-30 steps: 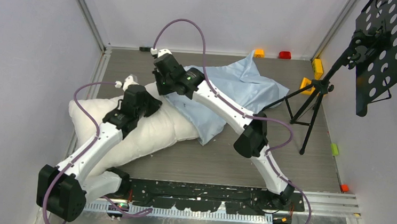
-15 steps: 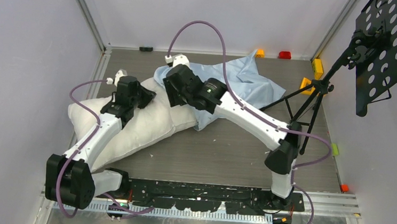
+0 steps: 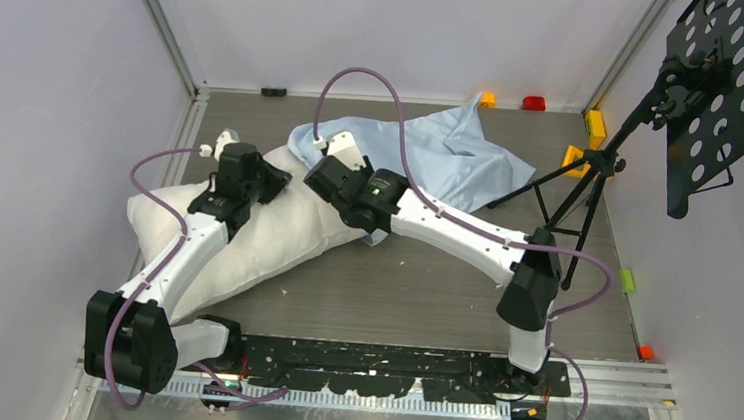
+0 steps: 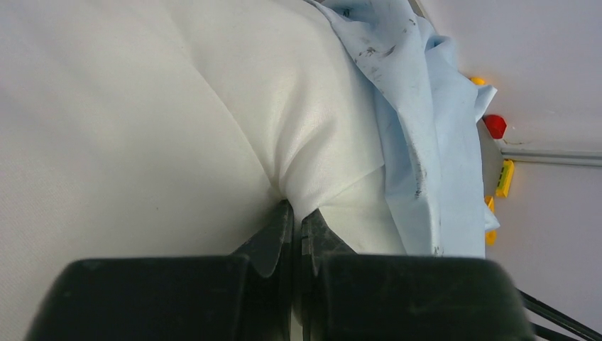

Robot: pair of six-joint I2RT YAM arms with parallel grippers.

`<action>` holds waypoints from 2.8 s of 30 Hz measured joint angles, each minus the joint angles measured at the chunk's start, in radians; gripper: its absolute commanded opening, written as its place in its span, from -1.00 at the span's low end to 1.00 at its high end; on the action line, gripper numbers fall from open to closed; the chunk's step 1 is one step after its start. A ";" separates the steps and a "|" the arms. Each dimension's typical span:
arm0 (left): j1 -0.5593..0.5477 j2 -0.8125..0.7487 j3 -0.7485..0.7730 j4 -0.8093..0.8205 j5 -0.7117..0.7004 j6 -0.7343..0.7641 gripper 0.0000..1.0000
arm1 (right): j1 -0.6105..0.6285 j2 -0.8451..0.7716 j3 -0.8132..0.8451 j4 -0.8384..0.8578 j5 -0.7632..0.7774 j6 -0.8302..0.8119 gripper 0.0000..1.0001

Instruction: Put the pillow into the pillowcase

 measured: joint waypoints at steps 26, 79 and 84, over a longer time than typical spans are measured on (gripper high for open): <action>-0.182 -0.068 -0.016 -0.029 -0.152 0.053 -1.00 | -0.142 0.078 0.084 0.099 -0.436 0.112 -0.99; -0.330 -0.085 0.203 -0.730 -0.163 0.436 -1.00 | -0.054 -0.079 -0.528 0.451 -0.146 0.320 -0.65; -0.330 -0.089 0.207 -0.730 -0.183 0.449 -1.00 | -0.061 -0.090 -0.486 0.360 -0.056 0.330 -0.99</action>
